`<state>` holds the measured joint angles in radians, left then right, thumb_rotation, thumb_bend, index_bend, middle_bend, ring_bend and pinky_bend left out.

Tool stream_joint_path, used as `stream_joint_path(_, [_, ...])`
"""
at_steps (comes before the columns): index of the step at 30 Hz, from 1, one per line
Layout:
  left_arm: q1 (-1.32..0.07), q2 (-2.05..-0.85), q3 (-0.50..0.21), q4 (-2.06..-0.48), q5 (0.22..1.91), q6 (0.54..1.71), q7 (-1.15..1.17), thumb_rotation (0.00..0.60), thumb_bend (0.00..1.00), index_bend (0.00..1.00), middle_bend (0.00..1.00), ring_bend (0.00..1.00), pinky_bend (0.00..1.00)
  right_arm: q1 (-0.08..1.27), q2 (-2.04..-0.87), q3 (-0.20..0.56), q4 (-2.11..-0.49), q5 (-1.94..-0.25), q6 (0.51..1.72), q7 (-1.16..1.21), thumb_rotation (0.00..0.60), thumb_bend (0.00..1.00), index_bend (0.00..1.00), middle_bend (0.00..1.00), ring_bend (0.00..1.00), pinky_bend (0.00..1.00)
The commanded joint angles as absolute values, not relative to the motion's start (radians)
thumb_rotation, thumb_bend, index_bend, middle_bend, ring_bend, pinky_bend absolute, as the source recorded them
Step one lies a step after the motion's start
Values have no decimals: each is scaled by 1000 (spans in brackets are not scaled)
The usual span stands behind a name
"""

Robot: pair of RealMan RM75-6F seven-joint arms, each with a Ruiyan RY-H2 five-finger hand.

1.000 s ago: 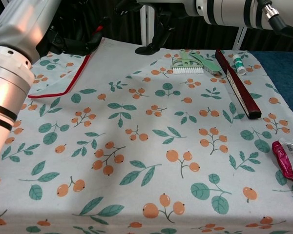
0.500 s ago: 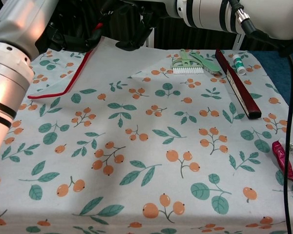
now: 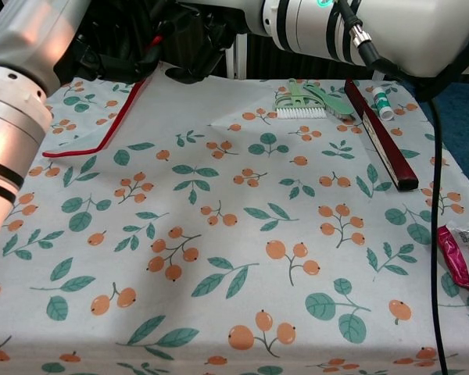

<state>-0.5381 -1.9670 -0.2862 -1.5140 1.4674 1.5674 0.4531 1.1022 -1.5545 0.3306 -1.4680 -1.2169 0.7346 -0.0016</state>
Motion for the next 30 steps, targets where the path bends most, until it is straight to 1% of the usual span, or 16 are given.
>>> stream_joint_path(1, [-536, -1966, -286, -1514, 1467, 1566, 452, 600, 468, 707, 771, 703, 691, 1107, -1568, 331, -1456, -1219, 742, 8, 600, 339, 596, 314, 93, 156])
stream_joint_path(5, [-530, -1965, -287, -1514, 1469, 1572, 447, 600, 468, 707, 771, 702, 691, 1110, -1591, 336, -1436, -1224, 764, 22, 600, 361, 685, 357, 132, 171])
stream_joint_path(7, [-525, -1964, -287, -1516, 1469, 1577, 442, 600, 468, 707, 770, 701, 691, 1110, -1600, 340, -1430, -1223, 771, 36, 600, 378, 747, 388, 159, 179])
stream_joint_path(10, [-520, -1962, -289, -1519, 1470, 1584, 437, 600, 469, 707, 770, 701, 691, 1111, -1609, 345, -1422, -1225, 782, 47, 600, 412, 812, 423, 183, 184])
stream_joint_path(12, [-514, -1961, -292, -1521, 1473, 1594, 429, 600, 469, 707, 769, 701, 691, 1112, -1614, 348, -1415, -1227, 791, 50, 600, 429, 837, 434, 192, 186])
stream_joint_path(21, [-494, -1966, -300, -1512, 1459, 1608, 395, 600, 469, 707, 767, 700, 691, 1109, -1604, 373, -1428, -1212, 808, 86, 600, 440, 868, 451, 210, 187])
stream_joint_path(30, [-491, -1981, -314, -1482, 1440, 1602, 371, 600, 471, 707, 767, 700, 691, 1104, -1586, 374, -1450, -1215, 820, 94, 600, 441, 873, 455, 215, 197])
